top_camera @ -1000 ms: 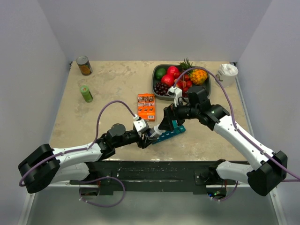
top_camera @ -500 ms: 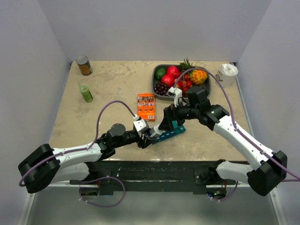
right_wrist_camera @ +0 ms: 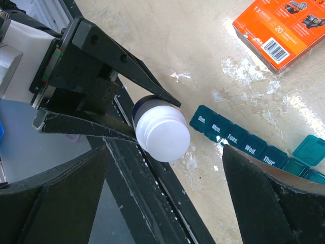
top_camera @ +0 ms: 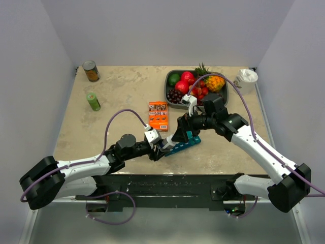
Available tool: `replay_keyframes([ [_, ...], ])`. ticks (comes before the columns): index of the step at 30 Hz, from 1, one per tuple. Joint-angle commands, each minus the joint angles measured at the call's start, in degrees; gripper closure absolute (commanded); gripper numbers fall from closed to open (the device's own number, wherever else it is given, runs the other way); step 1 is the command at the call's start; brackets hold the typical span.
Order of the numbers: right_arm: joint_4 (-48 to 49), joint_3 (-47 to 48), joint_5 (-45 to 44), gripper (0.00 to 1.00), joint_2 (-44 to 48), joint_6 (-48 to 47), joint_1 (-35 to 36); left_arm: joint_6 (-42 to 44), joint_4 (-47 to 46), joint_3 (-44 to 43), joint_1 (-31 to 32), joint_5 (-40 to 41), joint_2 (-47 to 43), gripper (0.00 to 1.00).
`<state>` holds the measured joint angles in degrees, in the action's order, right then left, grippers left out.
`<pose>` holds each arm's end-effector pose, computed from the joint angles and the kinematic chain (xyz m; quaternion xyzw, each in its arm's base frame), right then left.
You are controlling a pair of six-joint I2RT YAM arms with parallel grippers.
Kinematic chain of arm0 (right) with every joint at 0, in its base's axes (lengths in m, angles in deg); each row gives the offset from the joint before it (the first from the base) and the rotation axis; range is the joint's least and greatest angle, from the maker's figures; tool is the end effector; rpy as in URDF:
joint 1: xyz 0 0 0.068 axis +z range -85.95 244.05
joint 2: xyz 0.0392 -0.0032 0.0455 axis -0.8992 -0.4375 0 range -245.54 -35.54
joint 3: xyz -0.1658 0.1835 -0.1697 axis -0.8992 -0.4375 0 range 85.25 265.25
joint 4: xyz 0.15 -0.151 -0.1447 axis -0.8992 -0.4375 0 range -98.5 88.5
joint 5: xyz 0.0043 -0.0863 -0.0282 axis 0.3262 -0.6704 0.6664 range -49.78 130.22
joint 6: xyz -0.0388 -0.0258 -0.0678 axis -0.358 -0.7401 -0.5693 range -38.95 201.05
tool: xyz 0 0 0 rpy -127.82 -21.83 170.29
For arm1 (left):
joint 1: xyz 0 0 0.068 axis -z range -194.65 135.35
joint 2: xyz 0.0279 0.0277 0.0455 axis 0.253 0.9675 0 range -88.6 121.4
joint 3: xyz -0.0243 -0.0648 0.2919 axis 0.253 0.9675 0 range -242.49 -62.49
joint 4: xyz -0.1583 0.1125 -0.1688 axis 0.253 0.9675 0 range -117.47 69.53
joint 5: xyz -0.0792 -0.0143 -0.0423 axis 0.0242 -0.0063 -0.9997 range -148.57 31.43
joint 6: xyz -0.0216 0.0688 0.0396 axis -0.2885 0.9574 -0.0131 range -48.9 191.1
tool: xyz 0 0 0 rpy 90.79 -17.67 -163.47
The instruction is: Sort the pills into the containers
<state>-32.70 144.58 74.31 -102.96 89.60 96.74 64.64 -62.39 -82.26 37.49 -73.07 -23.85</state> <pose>0.1952 0.1729 0.3242 -0.3033 0.8187 0.3921 0.2899 0.1387 -0.2077 0.2248 0.3698 0.6692 -0.3963 0.5083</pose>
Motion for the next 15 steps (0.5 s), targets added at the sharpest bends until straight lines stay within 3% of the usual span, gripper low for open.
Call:
replay_keyframes([
  [1, 1.3, 0.3, 1.8, 0.04, 0.4, -1.0, 0.0, 0.7, -3.8, -0.9, 0.2, 0.9, -0.9, 1.0],
  [15, 1.8, 0.0, 0.4, 0.08, -1.3, -1.1, 0.2, 1.1, -3.1, -2.8, 0.2, 0.7, -0.6, 1.0],
])
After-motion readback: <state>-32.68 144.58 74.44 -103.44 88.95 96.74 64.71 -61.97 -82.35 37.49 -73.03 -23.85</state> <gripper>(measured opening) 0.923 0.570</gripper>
